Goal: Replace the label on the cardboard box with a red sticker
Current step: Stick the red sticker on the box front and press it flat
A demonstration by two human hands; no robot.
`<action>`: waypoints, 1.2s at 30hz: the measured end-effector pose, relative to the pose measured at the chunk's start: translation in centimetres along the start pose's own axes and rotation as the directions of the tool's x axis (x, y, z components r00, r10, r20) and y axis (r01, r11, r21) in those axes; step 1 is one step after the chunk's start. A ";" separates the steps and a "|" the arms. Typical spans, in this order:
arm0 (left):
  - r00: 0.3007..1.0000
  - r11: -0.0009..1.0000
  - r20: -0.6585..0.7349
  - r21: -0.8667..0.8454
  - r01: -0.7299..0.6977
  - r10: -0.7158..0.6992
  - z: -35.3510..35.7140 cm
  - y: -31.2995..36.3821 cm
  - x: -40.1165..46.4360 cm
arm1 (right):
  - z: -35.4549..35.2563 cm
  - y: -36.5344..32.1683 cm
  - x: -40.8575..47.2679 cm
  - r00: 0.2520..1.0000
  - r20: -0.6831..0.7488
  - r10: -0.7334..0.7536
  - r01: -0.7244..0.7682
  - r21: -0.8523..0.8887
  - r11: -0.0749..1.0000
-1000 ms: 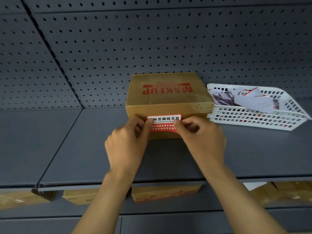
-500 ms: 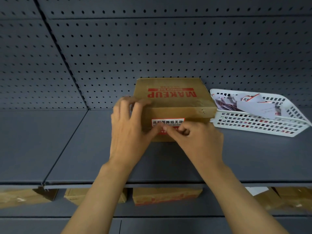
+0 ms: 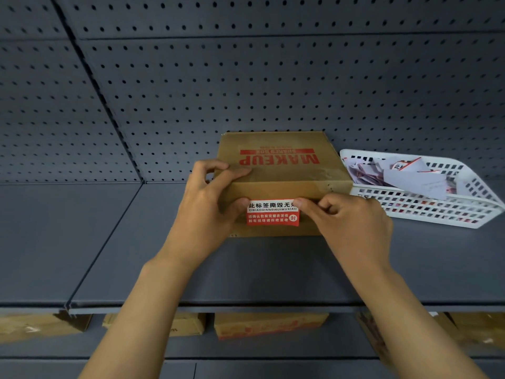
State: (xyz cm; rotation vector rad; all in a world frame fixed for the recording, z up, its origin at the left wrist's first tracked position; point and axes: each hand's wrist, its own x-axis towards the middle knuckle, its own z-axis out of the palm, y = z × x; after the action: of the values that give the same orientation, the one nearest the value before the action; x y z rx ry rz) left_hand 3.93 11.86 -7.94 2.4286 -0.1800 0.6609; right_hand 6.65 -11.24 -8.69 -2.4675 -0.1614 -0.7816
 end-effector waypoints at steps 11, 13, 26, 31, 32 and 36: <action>0.997 0.992 -0.079 0.128 -0.016 0.026 1.1 0.6 -0.1 | 2.0 -1.9 -0.6 0.986 0.047 -0.163 0.163 -0.003 0.987; 0.997 0.991 -0.069 0.128 -0.024 0.033 1.0 0.2 0.0 | 1.8 -1.3 -0.3 0.989 0.037 -0.144 0.145 -0.026 0.989; 0.998 0.998 -0.052 0.052 -0.030 0.033 0.9 0.6 -0.2 | 1.4 -0.2 -1.0 0.978 0.039 -0.206 0.206 0.006 0.979; 0.998 0.990 -0.062 0.141 -0.013 0.022 1.0 0.5 -0.3 | 2.0 -0.4 -0.9 0.981 0.066 -0.183 0.185 -0.031 0.982; 0.998 0.988 -0.057 0.153 -0.011 0.020 0.8 0.3 -0.2 | 1.8 -0.2 -0.8 0.984 0.060 -0.170 0.172 -0.039 0.984; 0.999 0.985 -0.031 0.171 -0.017 0.023 0.5 0.0 -0.2 | 1.0 0.9 -0.7 0.988 0.042 -0.151 0.154 -0.069 0.986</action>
State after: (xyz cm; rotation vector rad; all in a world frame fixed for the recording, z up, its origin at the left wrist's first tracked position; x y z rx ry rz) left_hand 3.98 11.59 -8.37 2.5802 -0.1397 0.7525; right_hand 6.81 -11.45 -10.16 -2.5620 -0.3443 -0.8198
